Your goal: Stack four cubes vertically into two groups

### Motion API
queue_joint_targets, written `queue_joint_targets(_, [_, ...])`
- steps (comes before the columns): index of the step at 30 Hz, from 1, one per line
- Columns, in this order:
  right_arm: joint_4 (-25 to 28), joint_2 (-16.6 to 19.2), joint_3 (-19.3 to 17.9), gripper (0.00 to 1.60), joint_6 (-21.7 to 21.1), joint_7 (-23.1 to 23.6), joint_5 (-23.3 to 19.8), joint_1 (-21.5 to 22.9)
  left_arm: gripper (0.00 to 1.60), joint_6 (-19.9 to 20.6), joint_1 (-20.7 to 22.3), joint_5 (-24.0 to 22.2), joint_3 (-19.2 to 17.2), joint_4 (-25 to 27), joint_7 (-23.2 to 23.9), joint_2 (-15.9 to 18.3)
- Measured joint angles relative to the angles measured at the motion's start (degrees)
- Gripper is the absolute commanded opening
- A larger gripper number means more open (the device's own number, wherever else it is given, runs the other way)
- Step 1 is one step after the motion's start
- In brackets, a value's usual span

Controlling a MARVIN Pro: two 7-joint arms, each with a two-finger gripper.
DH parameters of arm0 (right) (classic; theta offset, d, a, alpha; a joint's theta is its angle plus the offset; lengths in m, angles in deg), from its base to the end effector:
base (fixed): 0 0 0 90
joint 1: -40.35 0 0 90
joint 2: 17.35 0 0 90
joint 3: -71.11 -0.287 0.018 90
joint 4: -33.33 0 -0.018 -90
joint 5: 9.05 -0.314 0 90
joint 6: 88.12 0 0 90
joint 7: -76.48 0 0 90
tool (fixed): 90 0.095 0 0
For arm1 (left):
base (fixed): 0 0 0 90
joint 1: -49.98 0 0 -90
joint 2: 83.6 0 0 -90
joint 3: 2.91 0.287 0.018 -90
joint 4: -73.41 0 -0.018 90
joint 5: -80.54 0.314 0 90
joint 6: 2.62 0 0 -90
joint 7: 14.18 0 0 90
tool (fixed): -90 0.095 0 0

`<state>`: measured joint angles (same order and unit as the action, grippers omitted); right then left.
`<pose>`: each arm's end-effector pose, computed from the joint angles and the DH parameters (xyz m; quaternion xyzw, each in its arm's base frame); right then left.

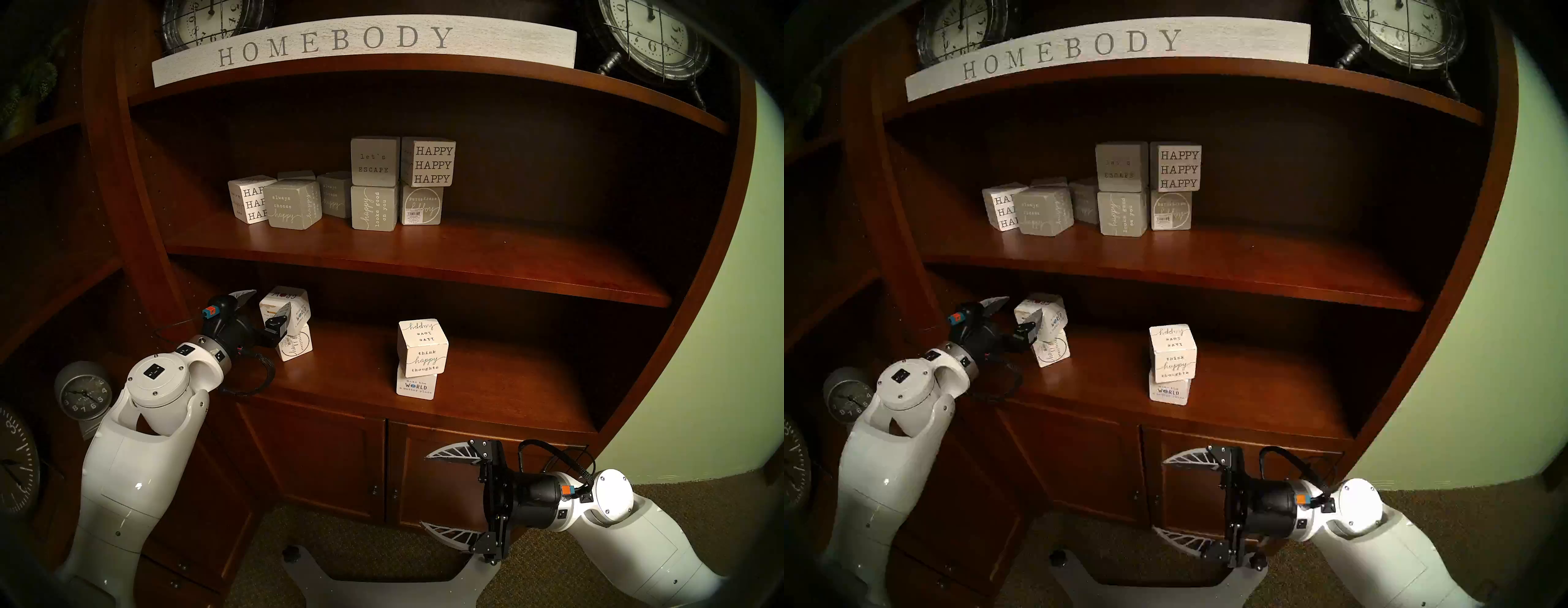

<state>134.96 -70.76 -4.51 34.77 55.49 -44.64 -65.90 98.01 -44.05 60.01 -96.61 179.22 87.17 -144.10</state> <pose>0.2426 0.0148 -0.3031 -0.3951 -0.4940 -0.6268 0.4550 0.4030 0.1029 -0.2039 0.6973 -0.1463 0.7012 0.0274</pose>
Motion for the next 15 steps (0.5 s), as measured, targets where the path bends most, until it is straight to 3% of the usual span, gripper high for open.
queue_joint_targets(15, [0.00,-0.16,-0.17,1.60,-0.09,0.14,0.05,-0.06,1.60,-0.02,0.82,2.82,2.30,-3.55,-2.02,-0.17])
